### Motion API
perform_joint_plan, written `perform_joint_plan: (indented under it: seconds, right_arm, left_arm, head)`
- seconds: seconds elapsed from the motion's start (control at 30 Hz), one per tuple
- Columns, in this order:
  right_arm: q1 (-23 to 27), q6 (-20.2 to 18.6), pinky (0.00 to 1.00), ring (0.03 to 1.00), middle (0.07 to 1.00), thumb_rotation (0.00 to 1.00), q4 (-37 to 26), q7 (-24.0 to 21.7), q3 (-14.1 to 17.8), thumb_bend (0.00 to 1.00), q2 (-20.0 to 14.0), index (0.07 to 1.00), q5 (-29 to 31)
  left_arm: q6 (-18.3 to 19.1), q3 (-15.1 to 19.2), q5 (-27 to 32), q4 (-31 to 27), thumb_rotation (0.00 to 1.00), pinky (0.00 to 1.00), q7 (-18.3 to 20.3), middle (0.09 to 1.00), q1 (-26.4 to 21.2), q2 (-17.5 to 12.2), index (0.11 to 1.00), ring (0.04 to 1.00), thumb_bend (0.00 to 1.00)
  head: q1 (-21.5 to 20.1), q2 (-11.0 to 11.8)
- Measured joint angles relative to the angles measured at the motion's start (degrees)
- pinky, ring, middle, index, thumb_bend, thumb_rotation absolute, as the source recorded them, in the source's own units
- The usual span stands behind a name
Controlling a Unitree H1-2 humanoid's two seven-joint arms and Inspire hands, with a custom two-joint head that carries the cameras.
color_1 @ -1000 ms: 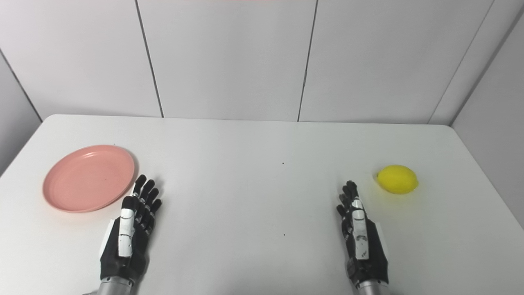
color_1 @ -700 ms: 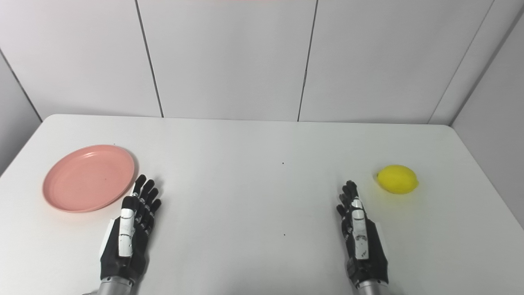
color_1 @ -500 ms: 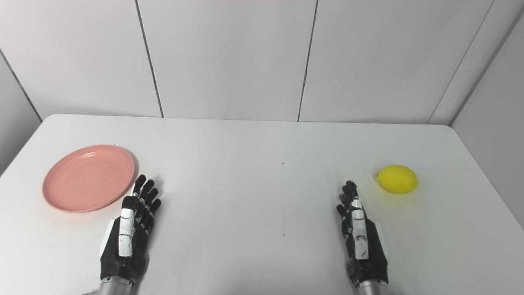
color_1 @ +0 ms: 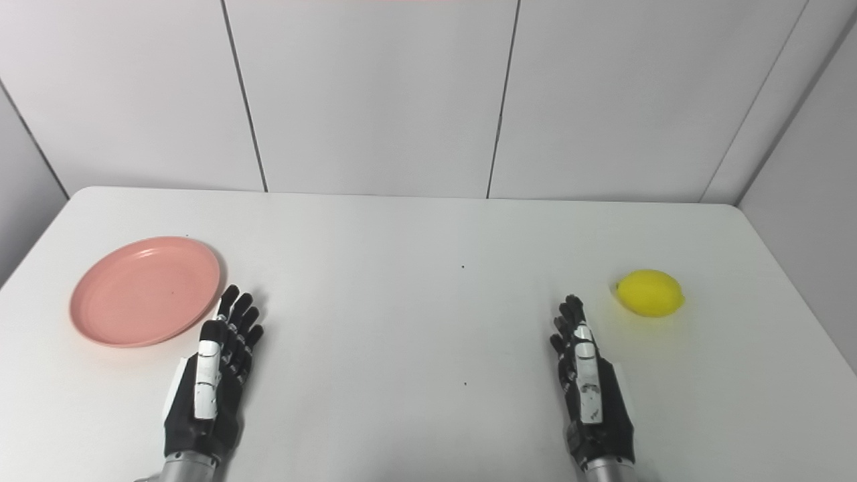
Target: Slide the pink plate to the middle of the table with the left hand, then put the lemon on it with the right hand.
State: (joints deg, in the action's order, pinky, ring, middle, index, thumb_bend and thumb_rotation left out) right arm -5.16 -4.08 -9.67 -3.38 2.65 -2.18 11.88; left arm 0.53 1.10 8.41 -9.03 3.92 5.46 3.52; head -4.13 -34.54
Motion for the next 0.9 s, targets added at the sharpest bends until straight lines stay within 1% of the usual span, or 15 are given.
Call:
perform_joint_plan:
  seconds: [0.23, 0.3, 0.43, 0.47, 0.57, 0.63, 0.7, 0.77, 0.83, 0.9]
  right_arm:
    - [0.16, 0.01, 1.00, 0.997, 0.986, 1.00, 0.48, -0.15, 0.00, 0.75, -0.10, 0.973, 0.28]
    - [0.19, 0.02, 1.00, 1.000, 0.985, 1.00, 0.71, -0.34, 0.03, 0.75, -0.20, 0.971, 0.39]
    - [0.49, 0.08, 1.00, 1.000, 0.984, 1.00, 1.34, -0.89, 0.06, 0.74, -0.63, 0.970, 0.58]
    - [0.60, 0.12, 1.00, 1.000, 0.987, 1.00, 1.52, -1.14, 0.12, 0.74, -0.78, 0.972, 0.72]
    - [0.95, 0.46, 1.00, 1.000, 0.986, 1.00, 2.24, -1.85, 0.33, 0.75, -1.11, 0.973, 1.03]
    - [1.23, 1.04, 1.00, 1.000, 0.986, 1.00, 2.93, -2.40, 0.55, 0.75, -1.36, 0.975, 1.20]
    - [1.29, 1.65, 1.00, 1.000, 0.988, 1.00, 3.35, -2.79, 0.82, 0.75, -1.59, 0.977, 1.51]
    - [1.37, 1.78, 1.00, 1.000, 0.994, 1.00, 3.60, -3.11, 1.06, 0.75, -1.85, 0.984, 2.10]
    - [1.70, 1.91, 1.00, 1.000, 0.999, 1.00, 4.21, -3.65, 1.14, 0.75, -2.26, 0.991, 2.42]
    - [1.99, 1.95, 1.00, 1.000, 1.000, 1.00, 4.74, -4.10, 1.17, 0.75, -2.66, 0.997, 2.58]
  left_arm:
    - [0.00, -0.03, -0.01, 0.12, 0.94, 1.00, 0.00, 1.000, -0.07, -0.02, 1.000, 1.000, 0.73]
    - [-0.02, -0.10, -0.04, 0.18, 0.94, 1.00, 0.00, 1.000, -0.09, -0.02, 1.000, 1.000, 0.73]
    - [-0.05, -0.12, -0.29, 0.52, 0.93, 1.00, -0.16, 1.000, -0.25, 0.04, 1.000, 1.000, 0.73]
    - [-0.10, -0.13, -0.42, 0.71, 0.93, 1.00, -0.33, 1.000, -0.31, 0.13, 1.000, 1.000, 0.73]
    - [-0.68, -0.29, -1.22, 1.09, 0.92, 1.00, -0.82, 1.000, -0.48, 0.56, 1.000, 1.000, 0.72]
    - [-1.20, -0.32, -1.35, 1.59, 0.92, 1.00, -1.21, 1.000, -0.74, 0.81, 1.000, 1.000, 0.72]
    - [-1.53, -0.37, -1.49, 2.10, 0.92, 1.00, -1.45, 1.000, -1.07, 1.09, 1.000, 1.000, 0.71]
    - [-1.93, -0.52, -1.62, 2.48, 0.92, 1.00, -1.80, 1.000, -1.29, 1.28, 1.000, 1.000, 0.71]
    - [-2.17, -0.73, -2.12, 2.70, 0.91, 1.00, -2.10, 1.000, -1.38, 1.36, 1.000, 1.000, 0.72]
    - [-2.42, -1.03, -2.58, 3.02, 0.91, 1.00, -2.43, 1.000, -1.55, 1.45, 1.000, 1.000, 0.72]
  head:
    - [0.35, 0.44]
    - [1.49, 1.23]
    - [2.20, 1.76]
    - [3.07, 2.37]
    - [4.04, 2.90]
    - [6.49, 3.86]
    - [6.50, 3.87]
    - [8.61, 5.01]
    - [8.61, 5.01]
    - [9.32, 5.54]
